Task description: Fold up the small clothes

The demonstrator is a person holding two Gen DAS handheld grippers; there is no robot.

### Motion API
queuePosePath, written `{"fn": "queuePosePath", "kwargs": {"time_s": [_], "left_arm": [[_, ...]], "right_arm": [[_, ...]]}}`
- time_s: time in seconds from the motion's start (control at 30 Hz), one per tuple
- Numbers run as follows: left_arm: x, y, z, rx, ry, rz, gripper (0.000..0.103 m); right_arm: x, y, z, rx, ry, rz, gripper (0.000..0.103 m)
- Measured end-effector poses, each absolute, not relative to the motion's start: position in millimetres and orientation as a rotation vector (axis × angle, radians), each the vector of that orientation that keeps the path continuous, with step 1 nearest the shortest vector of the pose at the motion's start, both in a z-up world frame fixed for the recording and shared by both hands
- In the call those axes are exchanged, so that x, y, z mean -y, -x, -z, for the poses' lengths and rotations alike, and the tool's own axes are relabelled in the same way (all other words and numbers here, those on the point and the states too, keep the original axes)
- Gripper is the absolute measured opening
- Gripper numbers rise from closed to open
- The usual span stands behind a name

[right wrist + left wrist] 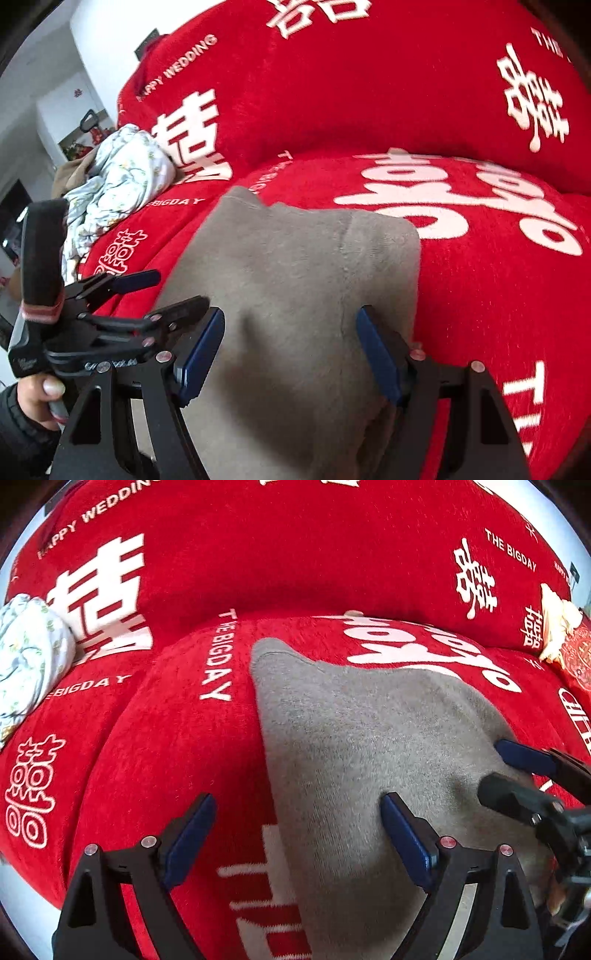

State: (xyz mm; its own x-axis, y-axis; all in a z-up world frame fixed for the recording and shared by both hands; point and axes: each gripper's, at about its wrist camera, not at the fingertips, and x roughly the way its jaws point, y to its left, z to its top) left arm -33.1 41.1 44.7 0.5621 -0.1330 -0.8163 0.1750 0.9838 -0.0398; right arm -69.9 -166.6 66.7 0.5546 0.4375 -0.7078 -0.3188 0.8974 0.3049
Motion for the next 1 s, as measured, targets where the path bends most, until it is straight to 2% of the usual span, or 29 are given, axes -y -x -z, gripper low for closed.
{"fn": "queuePosePath", "kwargs": {"time_s": [0.1, 0.3, 0.53, 0.67, 1.0], "left_arm": [[-40, 22, -38, -0.958, -0.049, 0.17, 0.103], [-47, 14, -36, -0.983, 0.025, 0.197, 0.103], [-46, 50, -53, -0.889, -0.026, 0.187, 0.103], [-48, 64, -48, -0.893, -0.049, 0.156, 0.103], [-56, 86, -39, -0.909, -0.033, 0.181, 0.103]], "right_arm": [[175, 61, -59, -0.886, -0.203, -0.468, 0.077], [168, 63, -63, -0.883, -0.131, -0.457, 0.077], [151, 112, -84, -0.785, -0.067, -0.517, 0.077], [144, 122, -66, -0.834, -0.043, -0.521, 0.077], [155, 154, -57, -0.807, -0.074, -0.491, 0.078]]}}
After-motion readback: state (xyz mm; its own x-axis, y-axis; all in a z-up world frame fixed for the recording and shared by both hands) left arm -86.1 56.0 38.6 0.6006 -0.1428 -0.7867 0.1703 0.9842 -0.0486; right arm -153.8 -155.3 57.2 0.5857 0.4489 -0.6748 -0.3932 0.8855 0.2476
